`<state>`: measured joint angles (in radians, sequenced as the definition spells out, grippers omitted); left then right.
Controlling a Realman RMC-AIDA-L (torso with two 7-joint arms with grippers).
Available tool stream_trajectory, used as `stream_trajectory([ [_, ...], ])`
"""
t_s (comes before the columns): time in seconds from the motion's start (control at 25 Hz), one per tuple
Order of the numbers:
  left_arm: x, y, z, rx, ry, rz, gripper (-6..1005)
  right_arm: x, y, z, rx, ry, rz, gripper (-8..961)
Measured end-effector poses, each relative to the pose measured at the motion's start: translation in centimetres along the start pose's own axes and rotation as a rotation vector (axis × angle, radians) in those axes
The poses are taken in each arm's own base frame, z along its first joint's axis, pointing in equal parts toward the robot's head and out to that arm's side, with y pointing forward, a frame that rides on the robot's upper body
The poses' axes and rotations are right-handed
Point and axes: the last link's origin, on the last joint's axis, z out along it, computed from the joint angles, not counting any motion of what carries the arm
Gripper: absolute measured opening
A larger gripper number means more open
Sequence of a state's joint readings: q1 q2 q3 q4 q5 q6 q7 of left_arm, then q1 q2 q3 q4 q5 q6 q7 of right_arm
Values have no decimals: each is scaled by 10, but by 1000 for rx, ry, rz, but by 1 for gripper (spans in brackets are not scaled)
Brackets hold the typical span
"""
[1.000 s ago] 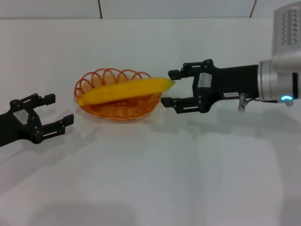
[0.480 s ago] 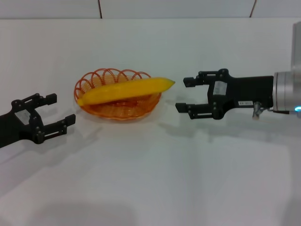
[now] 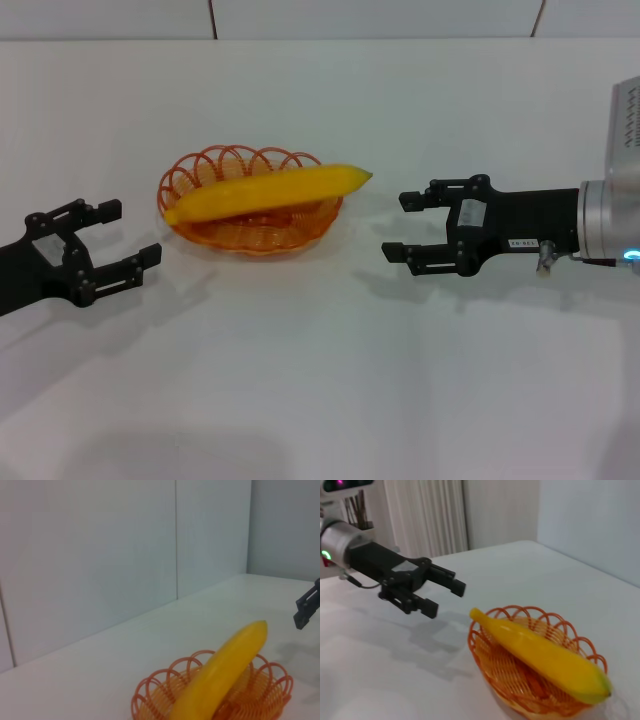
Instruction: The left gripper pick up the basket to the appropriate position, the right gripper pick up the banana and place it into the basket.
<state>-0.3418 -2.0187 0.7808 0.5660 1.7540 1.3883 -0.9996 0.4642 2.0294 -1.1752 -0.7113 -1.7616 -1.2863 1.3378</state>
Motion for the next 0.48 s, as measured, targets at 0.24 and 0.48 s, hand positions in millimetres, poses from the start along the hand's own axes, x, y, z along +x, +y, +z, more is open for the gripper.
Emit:
stream_trajectory([
  [0.24,-3,1,-1,-2,-10,-6,802,1,0,0,3,2,3,733],
  [0.48,-5,2,-3,-1,-14,-13,802,3,0,0,8,4,9,732],
])
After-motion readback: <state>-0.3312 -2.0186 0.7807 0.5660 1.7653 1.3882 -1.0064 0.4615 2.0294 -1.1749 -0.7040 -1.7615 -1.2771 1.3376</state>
